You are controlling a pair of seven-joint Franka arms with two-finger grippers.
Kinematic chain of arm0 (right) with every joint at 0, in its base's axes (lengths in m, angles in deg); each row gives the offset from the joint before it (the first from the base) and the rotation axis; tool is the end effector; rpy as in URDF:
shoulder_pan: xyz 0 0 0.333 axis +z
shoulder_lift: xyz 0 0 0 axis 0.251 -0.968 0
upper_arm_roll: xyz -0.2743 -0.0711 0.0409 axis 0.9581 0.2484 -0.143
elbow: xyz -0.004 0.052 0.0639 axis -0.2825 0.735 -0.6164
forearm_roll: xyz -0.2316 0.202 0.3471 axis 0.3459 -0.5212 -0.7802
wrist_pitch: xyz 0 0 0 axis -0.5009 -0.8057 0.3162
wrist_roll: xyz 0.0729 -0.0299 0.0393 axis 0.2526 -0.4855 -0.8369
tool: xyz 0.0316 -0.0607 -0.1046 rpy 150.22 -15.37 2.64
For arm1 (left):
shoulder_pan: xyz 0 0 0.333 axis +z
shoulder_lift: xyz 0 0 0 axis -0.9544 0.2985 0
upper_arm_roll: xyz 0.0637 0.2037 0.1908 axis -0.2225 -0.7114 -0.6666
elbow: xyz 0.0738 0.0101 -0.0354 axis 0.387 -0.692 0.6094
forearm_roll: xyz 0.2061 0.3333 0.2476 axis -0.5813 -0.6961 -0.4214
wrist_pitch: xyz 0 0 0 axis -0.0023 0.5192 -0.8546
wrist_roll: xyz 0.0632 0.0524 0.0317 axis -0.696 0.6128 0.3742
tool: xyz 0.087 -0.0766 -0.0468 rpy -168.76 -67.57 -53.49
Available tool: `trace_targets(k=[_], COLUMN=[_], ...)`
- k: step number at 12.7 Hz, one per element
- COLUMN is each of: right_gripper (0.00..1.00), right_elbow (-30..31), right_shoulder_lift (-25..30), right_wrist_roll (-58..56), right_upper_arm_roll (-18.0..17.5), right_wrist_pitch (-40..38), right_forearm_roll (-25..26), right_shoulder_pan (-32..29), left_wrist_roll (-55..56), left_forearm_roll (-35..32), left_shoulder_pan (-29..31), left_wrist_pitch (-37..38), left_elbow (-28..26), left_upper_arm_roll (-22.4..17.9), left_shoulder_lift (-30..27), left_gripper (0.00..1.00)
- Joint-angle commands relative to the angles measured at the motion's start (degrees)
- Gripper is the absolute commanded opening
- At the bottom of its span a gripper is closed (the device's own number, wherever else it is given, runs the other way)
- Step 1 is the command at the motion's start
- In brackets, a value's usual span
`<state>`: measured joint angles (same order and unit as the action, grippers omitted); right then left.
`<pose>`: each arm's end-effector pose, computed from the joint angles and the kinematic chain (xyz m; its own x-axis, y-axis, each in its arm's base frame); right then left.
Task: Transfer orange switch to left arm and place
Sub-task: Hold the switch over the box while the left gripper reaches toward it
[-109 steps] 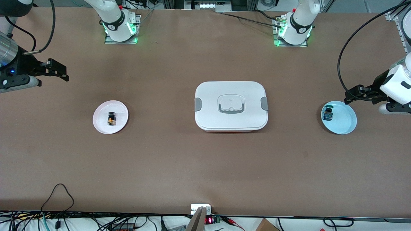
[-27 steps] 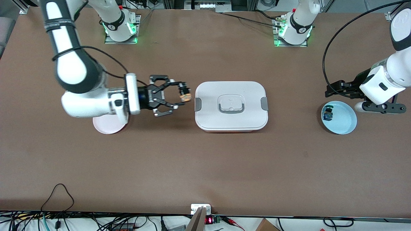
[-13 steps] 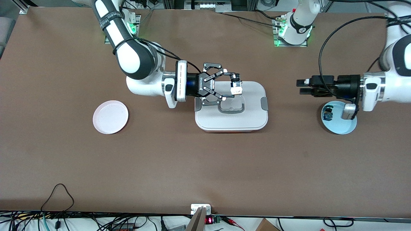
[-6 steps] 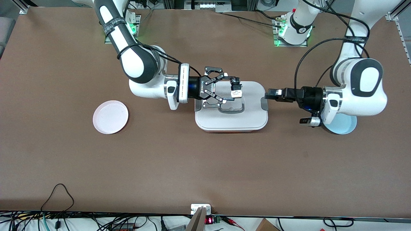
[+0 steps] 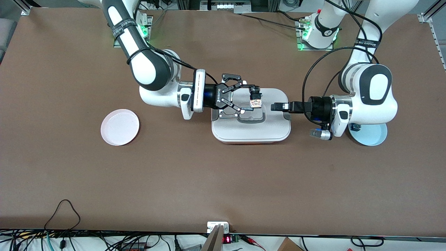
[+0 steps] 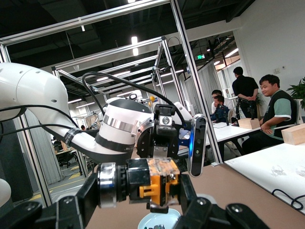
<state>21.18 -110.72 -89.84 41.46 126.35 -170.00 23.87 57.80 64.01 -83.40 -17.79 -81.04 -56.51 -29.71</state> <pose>0.5970 0.4999 0.3267 0.2642 -0.1111 0.9581 0.9604 -0.0605 -0.2719 0.6522 -0.2193 0.3309 0.9361 -0.0113 -0.3514 0.3502 -0.0585 0.9348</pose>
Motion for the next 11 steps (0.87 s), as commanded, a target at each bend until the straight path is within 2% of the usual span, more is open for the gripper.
trace_targets(k=[1,3,11], right_gripper=[0.00,0.00,0.00], right_elbow=[-0.98,-1.06,-1.15], right_shoulder_lift=[-0.33,-0.33,-0.33], right_wrist_roll=[-1.13,-1.04,-1.22], right_upper_arm_roll=[-0.12,-0.12,-0.12], right_wrist_pitch=[0.64,0.64,0.73], right_forearm_roll=[-0.38,-0.38,0.06], right_shoulder_pan=[0.00,-0.26,-0.35], left_wrist_roll=[0.68,0.77,0.51], left_forearm_roll=[3.02,4.78,4.87], left_shoulder_pan=[-1.71,-3.20,-5.31], left_wrist_pitch=[-2.05,-2.67,-2.67], left_elbow=[-0.20,-0.11,-0.28], left_upper_arm_roll=[-0.53,-0.44,0.26], left_shoulder_lift=[-0.21,-0.29,-1.09], left_gripper=[1.00,1.00,1.00])
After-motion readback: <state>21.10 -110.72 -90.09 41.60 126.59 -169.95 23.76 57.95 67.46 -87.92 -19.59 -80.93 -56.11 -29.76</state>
